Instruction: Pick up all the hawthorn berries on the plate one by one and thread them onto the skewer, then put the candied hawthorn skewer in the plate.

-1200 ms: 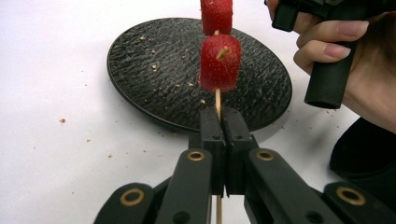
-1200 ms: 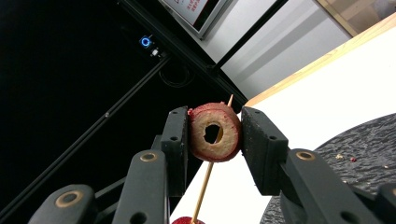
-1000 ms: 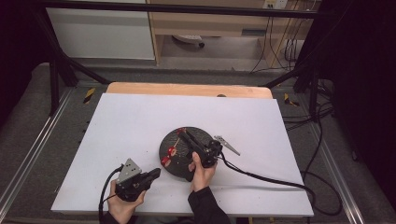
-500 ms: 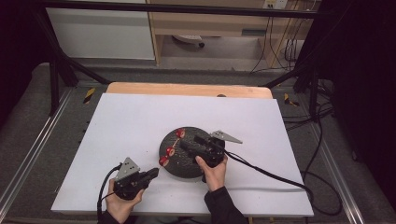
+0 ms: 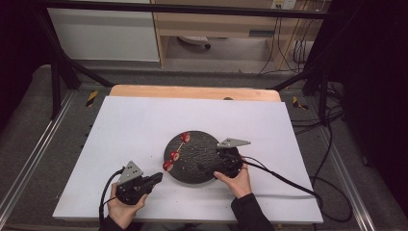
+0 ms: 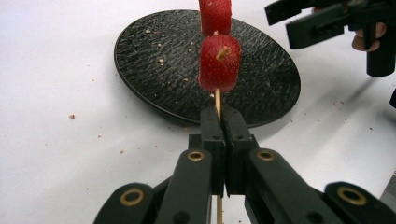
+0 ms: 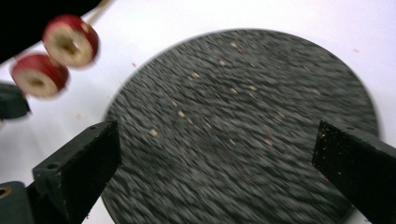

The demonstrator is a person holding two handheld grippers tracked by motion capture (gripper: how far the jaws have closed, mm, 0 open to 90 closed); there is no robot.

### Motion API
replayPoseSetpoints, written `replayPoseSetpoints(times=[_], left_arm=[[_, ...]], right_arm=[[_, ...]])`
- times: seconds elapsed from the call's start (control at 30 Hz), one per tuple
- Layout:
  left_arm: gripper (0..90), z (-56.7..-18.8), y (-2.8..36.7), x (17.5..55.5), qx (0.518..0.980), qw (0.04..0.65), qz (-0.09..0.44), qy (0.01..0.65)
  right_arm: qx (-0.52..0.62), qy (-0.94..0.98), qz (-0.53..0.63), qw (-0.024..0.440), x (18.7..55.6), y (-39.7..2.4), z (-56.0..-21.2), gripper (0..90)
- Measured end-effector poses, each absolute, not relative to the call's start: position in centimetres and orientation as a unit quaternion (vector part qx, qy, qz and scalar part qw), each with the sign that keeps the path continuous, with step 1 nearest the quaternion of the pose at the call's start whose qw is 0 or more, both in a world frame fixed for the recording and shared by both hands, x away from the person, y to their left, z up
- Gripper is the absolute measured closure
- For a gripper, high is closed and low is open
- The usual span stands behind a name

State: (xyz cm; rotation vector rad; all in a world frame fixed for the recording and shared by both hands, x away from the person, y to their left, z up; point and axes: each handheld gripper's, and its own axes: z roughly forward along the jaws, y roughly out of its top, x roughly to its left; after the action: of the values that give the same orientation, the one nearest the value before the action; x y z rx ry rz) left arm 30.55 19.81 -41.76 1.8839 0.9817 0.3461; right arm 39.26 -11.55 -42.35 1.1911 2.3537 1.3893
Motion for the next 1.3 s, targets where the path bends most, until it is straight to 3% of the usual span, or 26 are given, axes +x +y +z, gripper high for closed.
replayPoseSetpoints(times=[0.7, 1.3], left_arm=[[88.5, -40.6, 18.4, 33.1, 0.805, 0.423, 0.119, 0.398], [88.5, -41.4, 15.2, 36.2, 0.837, 0.359, 0.106, 0.400]], right_arm=[[0.398, 0.804, 0.429, 0.104, 37.7, -20.2, -44.1, 1.5], [0.417, 0.793, 0.430, 0.106, 36.3, -23.5, -44.9, 1.9]])
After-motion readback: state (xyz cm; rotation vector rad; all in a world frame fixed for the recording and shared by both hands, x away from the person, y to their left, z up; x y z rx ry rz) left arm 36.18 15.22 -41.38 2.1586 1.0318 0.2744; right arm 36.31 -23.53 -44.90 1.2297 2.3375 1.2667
